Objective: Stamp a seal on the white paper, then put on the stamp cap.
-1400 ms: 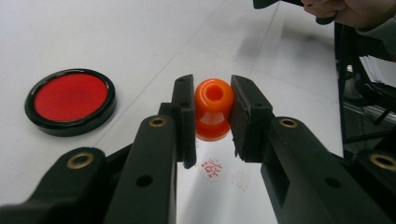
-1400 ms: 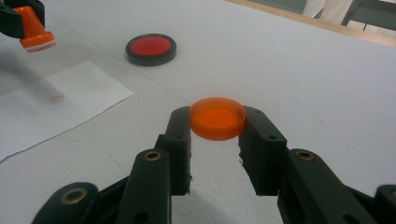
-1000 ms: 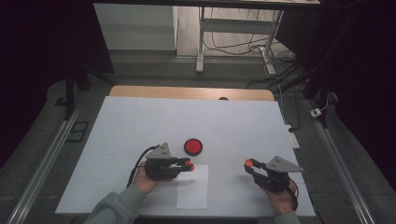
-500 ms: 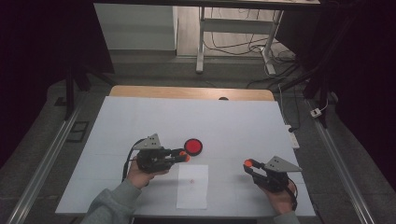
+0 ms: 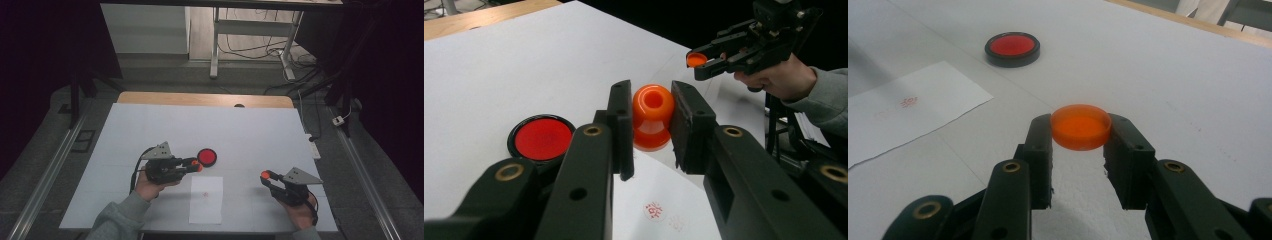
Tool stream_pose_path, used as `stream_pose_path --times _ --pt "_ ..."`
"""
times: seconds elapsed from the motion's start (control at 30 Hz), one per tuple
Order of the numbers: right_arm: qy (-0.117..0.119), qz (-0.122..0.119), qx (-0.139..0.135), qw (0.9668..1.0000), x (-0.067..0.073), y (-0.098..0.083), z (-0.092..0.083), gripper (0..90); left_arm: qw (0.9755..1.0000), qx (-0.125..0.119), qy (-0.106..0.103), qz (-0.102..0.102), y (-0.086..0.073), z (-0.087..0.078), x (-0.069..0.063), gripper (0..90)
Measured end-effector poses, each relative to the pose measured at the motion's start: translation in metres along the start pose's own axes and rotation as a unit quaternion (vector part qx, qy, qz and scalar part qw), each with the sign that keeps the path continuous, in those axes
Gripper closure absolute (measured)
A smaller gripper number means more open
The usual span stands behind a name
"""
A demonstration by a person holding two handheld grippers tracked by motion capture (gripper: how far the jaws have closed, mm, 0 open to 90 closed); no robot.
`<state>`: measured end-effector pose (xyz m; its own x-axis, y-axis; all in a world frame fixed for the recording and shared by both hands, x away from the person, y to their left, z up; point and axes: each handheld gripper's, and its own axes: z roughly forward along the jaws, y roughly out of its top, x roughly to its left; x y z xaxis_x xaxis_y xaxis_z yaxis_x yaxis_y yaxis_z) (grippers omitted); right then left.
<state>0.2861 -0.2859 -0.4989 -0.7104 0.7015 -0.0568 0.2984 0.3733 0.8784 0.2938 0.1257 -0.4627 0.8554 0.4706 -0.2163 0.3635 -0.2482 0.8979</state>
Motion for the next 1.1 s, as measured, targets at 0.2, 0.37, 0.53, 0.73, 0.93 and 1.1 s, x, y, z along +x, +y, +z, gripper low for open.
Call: stream_pose_path --times 0.2,0.37,0.53,0.73,0.93,1.1 --pt "0.001 0.000 -0.002 1.0000 0.001 0.000 0.001 64.5 1.0000 0.003 0.004 0.004 0.000 0.001 -0.001 71.8" --pt "0.002 -0.003 -0.001 1.0000 0.002 0.002 0.001 64.5 0.9999 0.003 0.007 0.007 0.001 0.001 -0.001 71.8" --pt "0.003 -0.003 -0.002 1.0000 0.003 0.002 0.002 64.5 0.9999 0.008 0.010 0.010 0.001 0.001 -0.001 71.7" --pt "0.007 -0.006 -0.003 1.0000 0.005 0.004 0.004 64.5 0.9999 0.008 0.010 0.011 0.000 0.002 -0.002 71.7" --pt "0.012 -0.010 -0.003 0.9999 0.008 0.005 0.007 64.5 0.9999 0.009 0.010 0.011 0.000 0.002 -0.001 71.7" --pt "0.018 -0.012 -0.008 0.9997 0.012 0.007 0.010 64.5 0.9998 0.011 0.012 0.012 0.000 0.003 -0.001 71.7"
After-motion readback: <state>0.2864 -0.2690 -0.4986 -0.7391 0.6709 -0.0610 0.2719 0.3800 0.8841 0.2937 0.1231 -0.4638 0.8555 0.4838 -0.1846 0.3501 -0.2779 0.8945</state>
